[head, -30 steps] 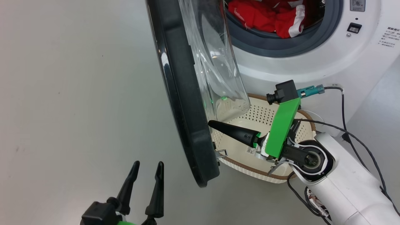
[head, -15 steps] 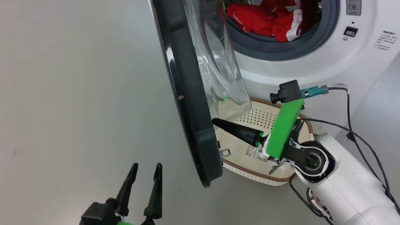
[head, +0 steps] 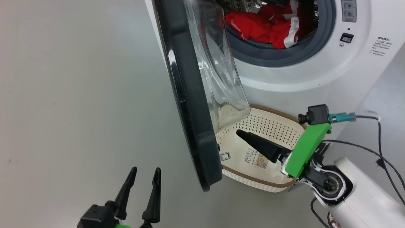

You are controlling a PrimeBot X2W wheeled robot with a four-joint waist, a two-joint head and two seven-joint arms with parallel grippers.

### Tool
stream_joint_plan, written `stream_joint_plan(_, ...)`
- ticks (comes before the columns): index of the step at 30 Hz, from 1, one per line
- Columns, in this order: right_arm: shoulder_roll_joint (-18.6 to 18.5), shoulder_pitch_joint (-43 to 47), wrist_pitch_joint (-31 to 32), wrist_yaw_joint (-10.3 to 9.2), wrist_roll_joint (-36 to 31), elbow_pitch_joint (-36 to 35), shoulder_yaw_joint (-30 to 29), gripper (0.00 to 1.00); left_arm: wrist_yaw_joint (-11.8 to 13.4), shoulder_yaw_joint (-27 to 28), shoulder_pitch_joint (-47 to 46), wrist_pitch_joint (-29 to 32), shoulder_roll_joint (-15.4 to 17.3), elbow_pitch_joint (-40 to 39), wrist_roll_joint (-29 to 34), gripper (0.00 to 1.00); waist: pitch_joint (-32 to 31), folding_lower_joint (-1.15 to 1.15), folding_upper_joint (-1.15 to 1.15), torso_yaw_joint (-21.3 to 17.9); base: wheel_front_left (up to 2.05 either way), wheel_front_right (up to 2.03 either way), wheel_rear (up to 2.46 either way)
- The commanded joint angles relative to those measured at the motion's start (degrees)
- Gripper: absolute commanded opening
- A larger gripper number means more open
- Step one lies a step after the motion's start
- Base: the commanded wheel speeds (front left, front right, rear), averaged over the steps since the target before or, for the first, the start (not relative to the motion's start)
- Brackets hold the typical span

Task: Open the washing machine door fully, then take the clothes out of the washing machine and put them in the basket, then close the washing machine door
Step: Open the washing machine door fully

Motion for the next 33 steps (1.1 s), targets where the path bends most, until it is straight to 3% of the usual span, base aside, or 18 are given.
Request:
stream_joint_plan(1,-0.1,1.0,-1.2,0.44,-0.2,-1.4,0.7,1.00,-0.3,2.2,-1.1,-0.5,0.5,-1.0,0.8,1.00,-0.3,0.00,0.00,-0.2,0.00,0.00,0.00)
stream_joint_plan(23,-7.4,8.2,-23.4,0.44,-8.0,3.6,8.1,1.00,-1.5,3.3,-0.7,-0.5,0.5,0.7,1.6,1.00,-1.4,0.00,0.00,-2.1,0.00,0.00,0.00)
stream_joint_plan(27,-8.7,7.8,-31.5,0.44,-12.4,7.6,10.1,1.00,-1.7,3.8,-0.5,-0.5,0.5,1.0,1.8,1.00,-1.7,0.00,0.00,-2.7,0.00,0.00,0.00)
stream_joint_plan(33,-7.9,7.4,-34.7,0.44,-19.2,11.5,7.4,1.00,-1.8,4.4,-0.6,-0.5,0.5,1.2,2.0,1.00,-1.8,0.00,0.00,-3.3,0.00,0.00,0.00)
